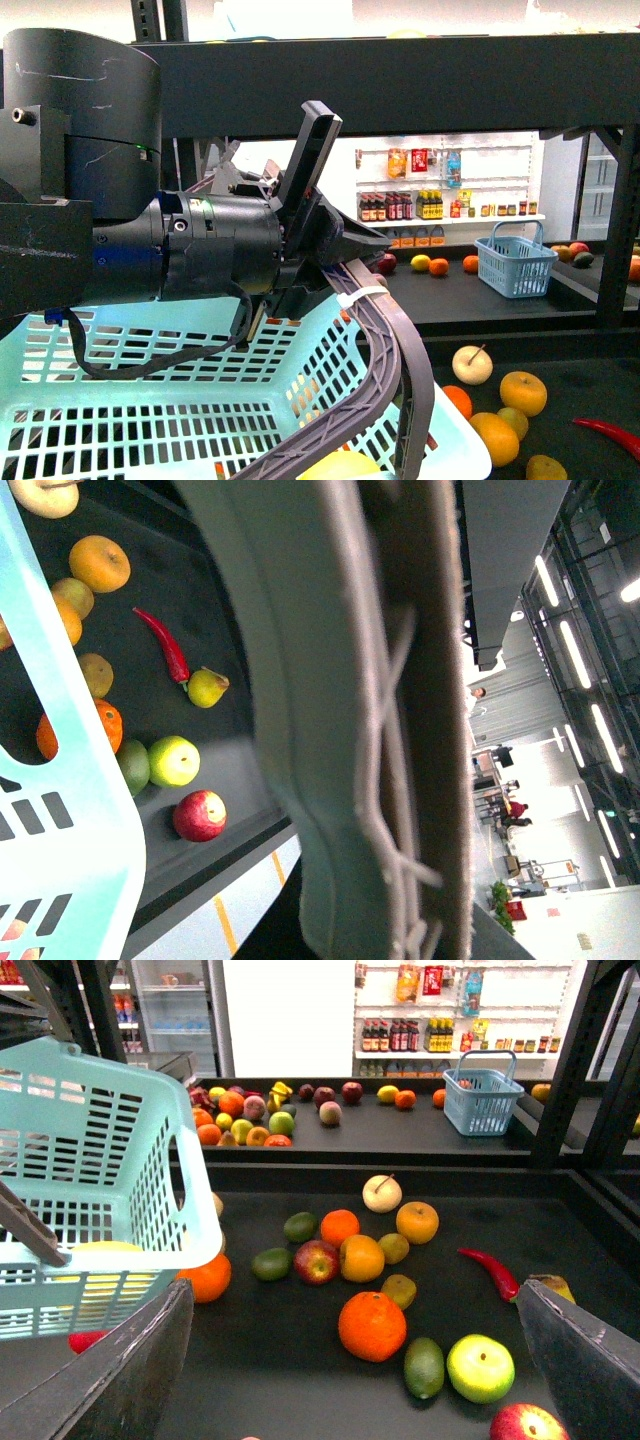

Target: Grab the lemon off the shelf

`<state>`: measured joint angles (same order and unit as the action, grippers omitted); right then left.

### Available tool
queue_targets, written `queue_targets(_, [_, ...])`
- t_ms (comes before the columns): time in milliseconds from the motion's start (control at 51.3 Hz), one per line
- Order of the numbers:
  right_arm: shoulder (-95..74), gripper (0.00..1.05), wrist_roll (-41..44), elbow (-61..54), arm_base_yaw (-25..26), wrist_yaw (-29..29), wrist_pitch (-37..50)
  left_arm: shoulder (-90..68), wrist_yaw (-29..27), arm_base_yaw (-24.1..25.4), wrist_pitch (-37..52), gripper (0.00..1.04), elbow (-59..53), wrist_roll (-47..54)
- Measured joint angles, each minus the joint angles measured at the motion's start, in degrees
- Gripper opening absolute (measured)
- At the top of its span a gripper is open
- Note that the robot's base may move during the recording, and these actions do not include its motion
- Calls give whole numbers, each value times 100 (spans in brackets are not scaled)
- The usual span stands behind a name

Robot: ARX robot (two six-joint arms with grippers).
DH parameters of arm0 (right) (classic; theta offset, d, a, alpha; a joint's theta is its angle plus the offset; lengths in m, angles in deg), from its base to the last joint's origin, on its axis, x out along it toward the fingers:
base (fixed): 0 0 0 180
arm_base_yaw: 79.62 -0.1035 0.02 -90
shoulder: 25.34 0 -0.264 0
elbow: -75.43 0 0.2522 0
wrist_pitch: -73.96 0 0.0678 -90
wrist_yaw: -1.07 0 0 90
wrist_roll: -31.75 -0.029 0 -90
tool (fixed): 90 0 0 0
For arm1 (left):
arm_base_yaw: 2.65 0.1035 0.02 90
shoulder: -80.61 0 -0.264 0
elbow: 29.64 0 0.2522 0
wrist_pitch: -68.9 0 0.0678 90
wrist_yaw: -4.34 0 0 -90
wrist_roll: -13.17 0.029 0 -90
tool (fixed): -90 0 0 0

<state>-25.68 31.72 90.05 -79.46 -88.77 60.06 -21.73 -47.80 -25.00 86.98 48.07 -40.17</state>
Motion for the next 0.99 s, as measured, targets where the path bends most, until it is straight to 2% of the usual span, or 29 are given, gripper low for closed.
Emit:
queue_targets(97, [0,97,0,0,0,0,0,0,-42,-2,-13,8,0,-7])
queue_targets(175, [0,97,0,0,0,2,0,7,-608,-26,-400,8,70,-20])
queue_targets(312, [2,97,0,0,0,0,0,-2,-1427,61,-461,8,74,-358])
queue_targets(429, [7,97,0,0,0,2,0,-2,-2107,348,39,8,72,-680])
queue_targets(604, [7,97,0,0,0,2,0,0,-2723,968,730,8,24,-1266])
queue_targets(760, [7,97,0,0,0,0,0,101,-2839,1567,881,8,-162,-1707])
queue_targets(994, [7,97,0,0,0,0,0,295,-2575,2734,1392,8,-481,-2076])
